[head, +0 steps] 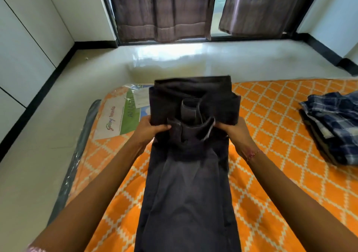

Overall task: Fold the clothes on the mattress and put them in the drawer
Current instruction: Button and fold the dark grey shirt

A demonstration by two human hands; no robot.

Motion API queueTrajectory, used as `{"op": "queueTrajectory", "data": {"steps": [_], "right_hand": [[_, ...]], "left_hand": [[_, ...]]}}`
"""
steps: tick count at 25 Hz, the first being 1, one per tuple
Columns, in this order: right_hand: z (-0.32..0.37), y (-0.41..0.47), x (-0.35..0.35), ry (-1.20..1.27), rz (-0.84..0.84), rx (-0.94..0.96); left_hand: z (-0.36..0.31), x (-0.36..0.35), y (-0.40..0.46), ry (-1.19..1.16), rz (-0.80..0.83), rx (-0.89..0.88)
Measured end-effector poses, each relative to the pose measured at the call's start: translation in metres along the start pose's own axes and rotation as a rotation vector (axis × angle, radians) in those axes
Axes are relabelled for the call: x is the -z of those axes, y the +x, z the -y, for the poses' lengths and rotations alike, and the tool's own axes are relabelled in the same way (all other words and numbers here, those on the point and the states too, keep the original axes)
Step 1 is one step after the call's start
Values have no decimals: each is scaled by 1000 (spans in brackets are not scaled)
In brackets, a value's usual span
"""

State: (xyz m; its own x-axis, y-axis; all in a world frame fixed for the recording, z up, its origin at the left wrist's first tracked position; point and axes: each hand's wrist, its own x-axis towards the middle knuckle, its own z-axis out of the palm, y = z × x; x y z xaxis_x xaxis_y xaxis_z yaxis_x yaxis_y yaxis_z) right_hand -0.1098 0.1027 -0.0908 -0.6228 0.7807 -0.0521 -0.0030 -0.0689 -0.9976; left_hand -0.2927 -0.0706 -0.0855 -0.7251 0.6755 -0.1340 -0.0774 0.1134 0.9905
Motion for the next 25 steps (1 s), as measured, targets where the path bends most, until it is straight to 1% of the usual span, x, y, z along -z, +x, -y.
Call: {"op": "queueTrajectory", "data": {"steps": [2,3,4,5,6,7,8,9,10,12,13,14,15,16,17,18,19,20,21,22,23,24,25], "right_hand": [[-3,-56,9,-134,94,80],[-10,-84,15,-272,121,138],[-19,-109,20,-457,146,205],[-27,-134,25,-675,201,272],[-37,-151,30,-903,283,368],[-43,-162,35,-1087,334,507],[-46,-169,39,-1208,345,654],[-45,-172,41,-1268,342,757],[-43,-175,43,-1290,332,805],[-43,-186,45,-1328,344,829],[-45,-193,47,-1386,386,830],[-45,-198,52,-1449,437,818],[-43,-200,57,-1485,477,786],[-39,-201,61,-1465,485,730],[-35,-199,62,-1406,449,693],[-32,-196,57,-1332,376,674],[-28,-193,46,-1268,285,672],[-25,-189,29,-1238,215,652],[-25,-188,10,-1217,202,612],[-30,-188,-8,-1234,258,534],[-40,-192,-21,-1300,348,469],[-54,-195,-26,-1391,429,440],[-66,-199,-25,-1472,486,449]], "left_hand": [[5,15,-55,156,119,-216],[13,21,-80,306,198,-320],[23,28,-104,526,263,-385],[31,33,-125,816,291,-447],[42,35,-136,1101,282,-554],[48,36,-144,1290,287,-669],[50,36,-151,1387,305,-768],[48,38,-156,1405,323,-827],[45,40,-158,1385,321,-868],[38,47,-164,1414,343,-828],[37,47,-168,1489,397,-777],[38,45,-172,1573,482,-710],[41,46,-172,1599,595,-582],[41,50,-172,1542,689,-472],[34,52,-173,1367,748,-266],[28,53,-173,1120,745,-134],[24,51,-172,923,632,-166],[26,45,-170,861,468,-295],[33,35,-171,950,333,-426],[42,22,-176,1083,264,-511],[53,9,-182,1220,283,-552],[67,-2,-187,1349,347,-549],[81,-8,-191,1460,412,-531]]}}
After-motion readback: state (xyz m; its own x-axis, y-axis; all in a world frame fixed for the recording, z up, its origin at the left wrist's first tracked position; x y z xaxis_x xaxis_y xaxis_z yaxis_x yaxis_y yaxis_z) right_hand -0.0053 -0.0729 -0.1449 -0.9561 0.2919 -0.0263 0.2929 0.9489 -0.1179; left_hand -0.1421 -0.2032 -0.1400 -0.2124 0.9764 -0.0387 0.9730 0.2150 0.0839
